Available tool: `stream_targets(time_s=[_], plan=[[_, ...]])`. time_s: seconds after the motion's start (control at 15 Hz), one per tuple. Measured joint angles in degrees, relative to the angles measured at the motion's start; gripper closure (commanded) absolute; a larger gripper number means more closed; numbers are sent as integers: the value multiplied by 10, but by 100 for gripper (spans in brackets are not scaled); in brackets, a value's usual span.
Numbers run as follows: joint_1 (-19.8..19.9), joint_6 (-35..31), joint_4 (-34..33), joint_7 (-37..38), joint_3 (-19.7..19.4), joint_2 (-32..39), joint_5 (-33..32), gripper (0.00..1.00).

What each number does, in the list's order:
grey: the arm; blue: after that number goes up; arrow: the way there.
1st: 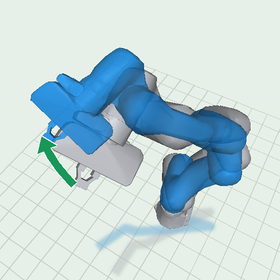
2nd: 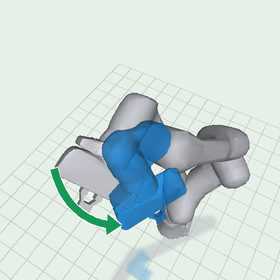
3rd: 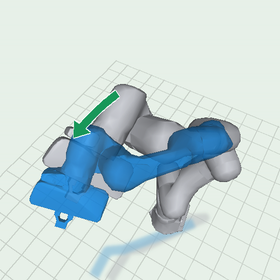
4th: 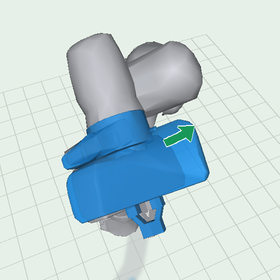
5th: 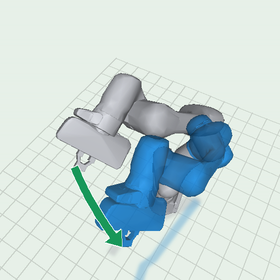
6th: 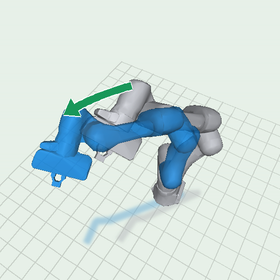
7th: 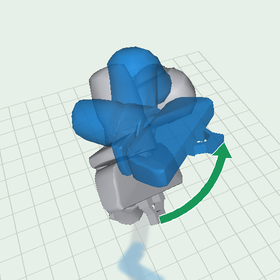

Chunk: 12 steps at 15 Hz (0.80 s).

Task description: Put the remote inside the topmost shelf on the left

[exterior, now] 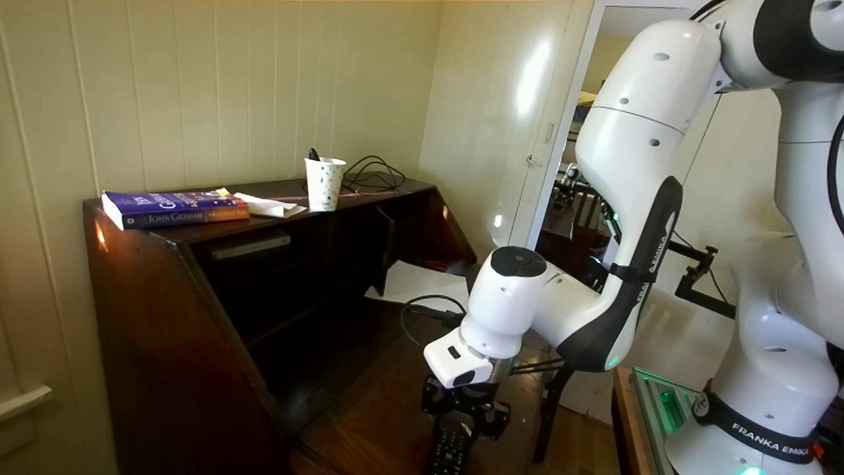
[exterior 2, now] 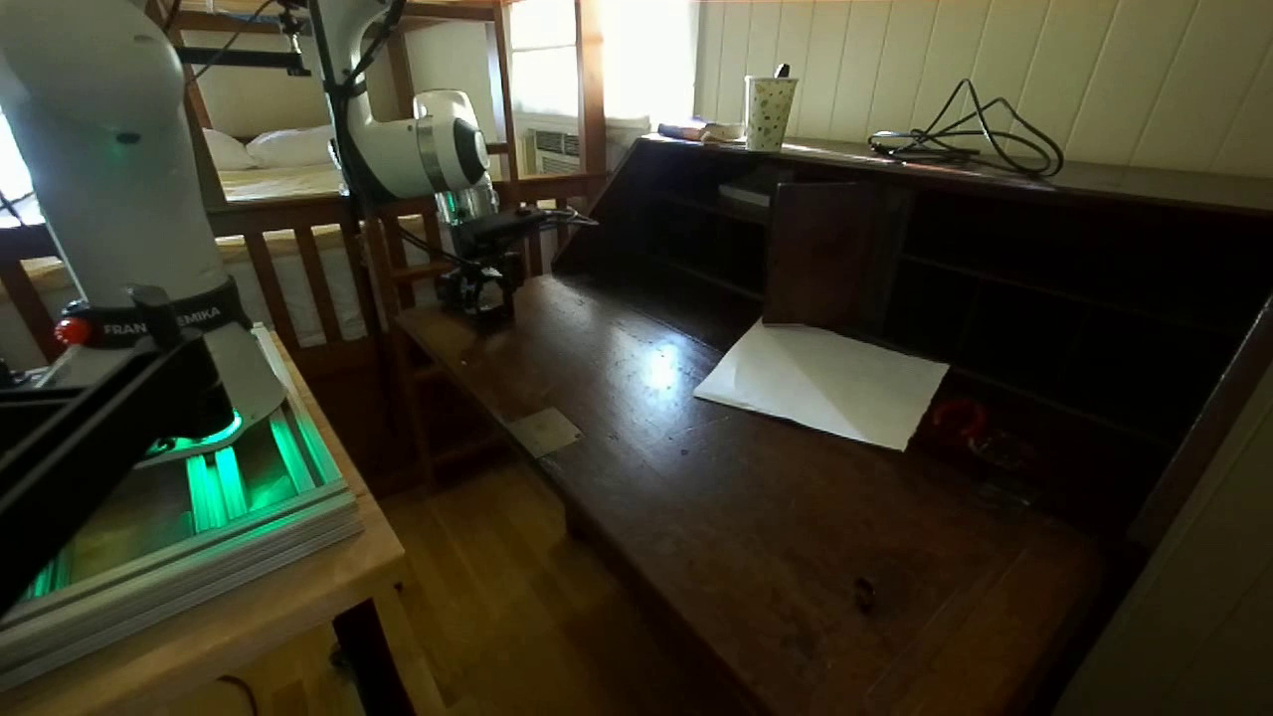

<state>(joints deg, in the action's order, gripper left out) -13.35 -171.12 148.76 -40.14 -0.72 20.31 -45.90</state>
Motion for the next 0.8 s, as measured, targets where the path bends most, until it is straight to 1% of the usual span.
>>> stream_targets(time_s=[0.07,0.2,0.33,0.47,0.6,0.73,0.8], plan=[[8,2,-1,-1,5,0,2,64],[8,1,-2,16,-1,-4,4,64],[11,-19,8,51,-9,-20,11,64],[24,-46,33,76,-10,-44,25,64],[42,-77,68,95,-9,-69,44,64],[76,-106,97,121,0,-83,49,64],[93,-111,97,140,3,-82,48,64]])
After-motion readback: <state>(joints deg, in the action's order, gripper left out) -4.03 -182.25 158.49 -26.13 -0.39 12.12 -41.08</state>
